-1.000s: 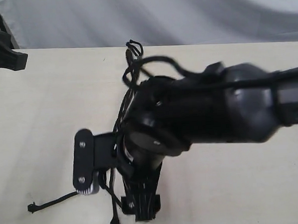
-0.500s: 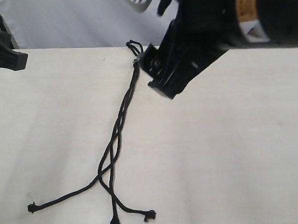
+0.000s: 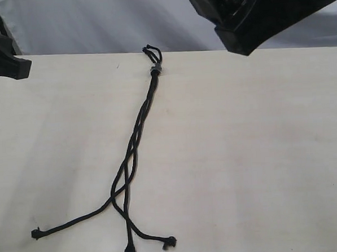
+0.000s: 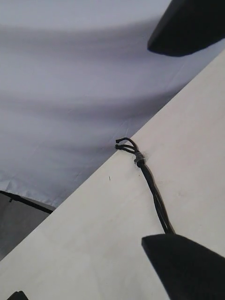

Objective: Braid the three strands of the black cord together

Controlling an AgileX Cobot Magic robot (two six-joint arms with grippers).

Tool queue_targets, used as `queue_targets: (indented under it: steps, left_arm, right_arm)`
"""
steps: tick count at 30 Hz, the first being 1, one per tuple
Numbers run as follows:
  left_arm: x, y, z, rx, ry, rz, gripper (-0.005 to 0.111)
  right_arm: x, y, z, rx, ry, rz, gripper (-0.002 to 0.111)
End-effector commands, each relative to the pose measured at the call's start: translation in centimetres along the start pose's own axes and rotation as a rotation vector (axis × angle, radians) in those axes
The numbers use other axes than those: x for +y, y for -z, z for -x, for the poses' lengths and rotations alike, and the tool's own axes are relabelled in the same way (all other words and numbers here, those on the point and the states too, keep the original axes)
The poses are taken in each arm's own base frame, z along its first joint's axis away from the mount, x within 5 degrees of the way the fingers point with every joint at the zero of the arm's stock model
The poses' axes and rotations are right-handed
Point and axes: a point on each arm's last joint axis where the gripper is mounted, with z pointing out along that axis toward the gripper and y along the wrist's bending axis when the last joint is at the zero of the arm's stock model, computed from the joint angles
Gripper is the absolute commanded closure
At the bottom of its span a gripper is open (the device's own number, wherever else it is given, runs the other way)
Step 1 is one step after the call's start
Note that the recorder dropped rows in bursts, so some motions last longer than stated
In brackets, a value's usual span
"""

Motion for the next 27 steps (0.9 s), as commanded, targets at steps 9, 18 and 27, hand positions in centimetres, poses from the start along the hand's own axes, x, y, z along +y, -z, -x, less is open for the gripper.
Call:
queue_targets:
  steps: [9,18,27]
  left_arm:
    - [0.1,0.1,0.0,-0.009,0.001,0.003,0.106]
    - [0.6,3.2,-0.3,-0.094,0.016,0.026,0.106]
    - [0.7,10.7,-5.3,-0.485,0.157,0.041,0.106]
  right_arm:
    - [-0.3,0.2,-0.1,0.003,-0.019,-0.007,0.013]
    - [-0.3,0.3,-0.1,0.001,-0.020,-0.007,0.013]
    - [-0.4,0.3,-0.1,0.000,-0.022,-0.008,0.013]
